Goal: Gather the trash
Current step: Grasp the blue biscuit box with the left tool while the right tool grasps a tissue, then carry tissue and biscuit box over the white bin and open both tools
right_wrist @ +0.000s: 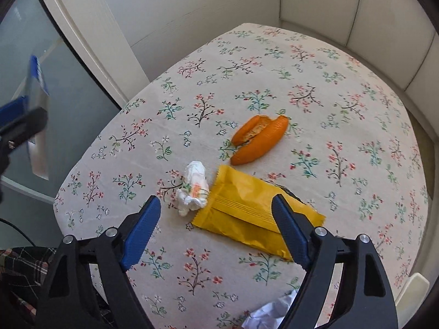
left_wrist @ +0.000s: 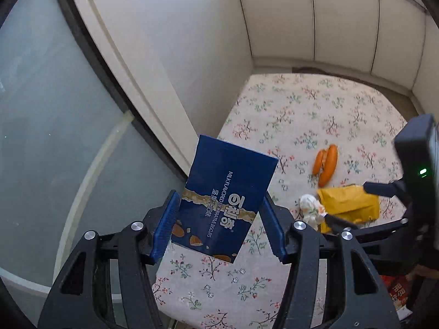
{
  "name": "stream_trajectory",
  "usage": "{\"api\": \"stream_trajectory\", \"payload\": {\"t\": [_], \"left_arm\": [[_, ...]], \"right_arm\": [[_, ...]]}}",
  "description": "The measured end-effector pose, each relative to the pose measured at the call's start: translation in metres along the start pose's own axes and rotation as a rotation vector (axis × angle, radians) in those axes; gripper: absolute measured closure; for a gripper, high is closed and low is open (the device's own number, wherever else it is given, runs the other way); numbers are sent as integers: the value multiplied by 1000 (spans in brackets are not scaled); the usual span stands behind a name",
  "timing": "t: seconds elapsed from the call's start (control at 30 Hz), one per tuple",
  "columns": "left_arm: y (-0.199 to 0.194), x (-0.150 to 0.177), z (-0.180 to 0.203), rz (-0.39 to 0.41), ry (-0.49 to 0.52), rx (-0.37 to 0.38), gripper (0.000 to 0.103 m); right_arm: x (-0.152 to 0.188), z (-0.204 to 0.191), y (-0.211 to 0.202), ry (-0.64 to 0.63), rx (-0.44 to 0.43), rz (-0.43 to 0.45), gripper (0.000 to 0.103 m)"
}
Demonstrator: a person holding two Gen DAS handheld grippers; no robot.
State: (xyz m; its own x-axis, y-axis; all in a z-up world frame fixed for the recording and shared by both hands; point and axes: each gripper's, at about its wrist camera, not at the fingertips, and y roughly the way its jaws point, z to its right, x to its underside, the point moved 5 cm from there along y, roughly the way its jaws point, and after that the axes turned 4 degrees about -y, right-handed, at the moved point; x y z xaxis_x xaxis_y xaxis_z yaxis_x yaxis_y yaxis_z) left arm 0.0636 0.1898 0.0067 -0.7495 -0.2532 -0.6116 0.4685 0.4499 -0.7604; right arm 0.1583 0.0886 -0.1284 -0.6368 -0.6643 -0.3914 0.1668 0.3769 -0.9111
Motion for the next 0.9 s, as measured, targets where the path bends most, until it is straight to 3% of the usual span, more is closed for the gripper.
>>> {"api": "stream_trajectory", "payload": {"t": [0.17, 0.33, 0.57, 0.63, 0.7, 0.9], "left_arm": [[-8, -11, -4, 38, -46, 38, 47], [-11, -17, -17, 42, -88, 24, 47], [-5, -14, -16, 8, -105, 69, 47], [-5, -13, -17, 3, -107, 75, 47], [-4, -12, -17, -1, -113, 81, 47], [3, -11, -14, -18, -125, 92, 47]], "right_arm": [[-15, -12, 21, -15, -3, -34, 25], [-19, -17, 37, -17, 2, -63, 36], [-9, -21, 58, -2, -23, -131, 48], [-7, -21, 63, 5, -25, -144, 62], [-5, -19, 64, 12, -15, -145, 69], [-4, -15, 51, 29, -28, -106, 71]]}}
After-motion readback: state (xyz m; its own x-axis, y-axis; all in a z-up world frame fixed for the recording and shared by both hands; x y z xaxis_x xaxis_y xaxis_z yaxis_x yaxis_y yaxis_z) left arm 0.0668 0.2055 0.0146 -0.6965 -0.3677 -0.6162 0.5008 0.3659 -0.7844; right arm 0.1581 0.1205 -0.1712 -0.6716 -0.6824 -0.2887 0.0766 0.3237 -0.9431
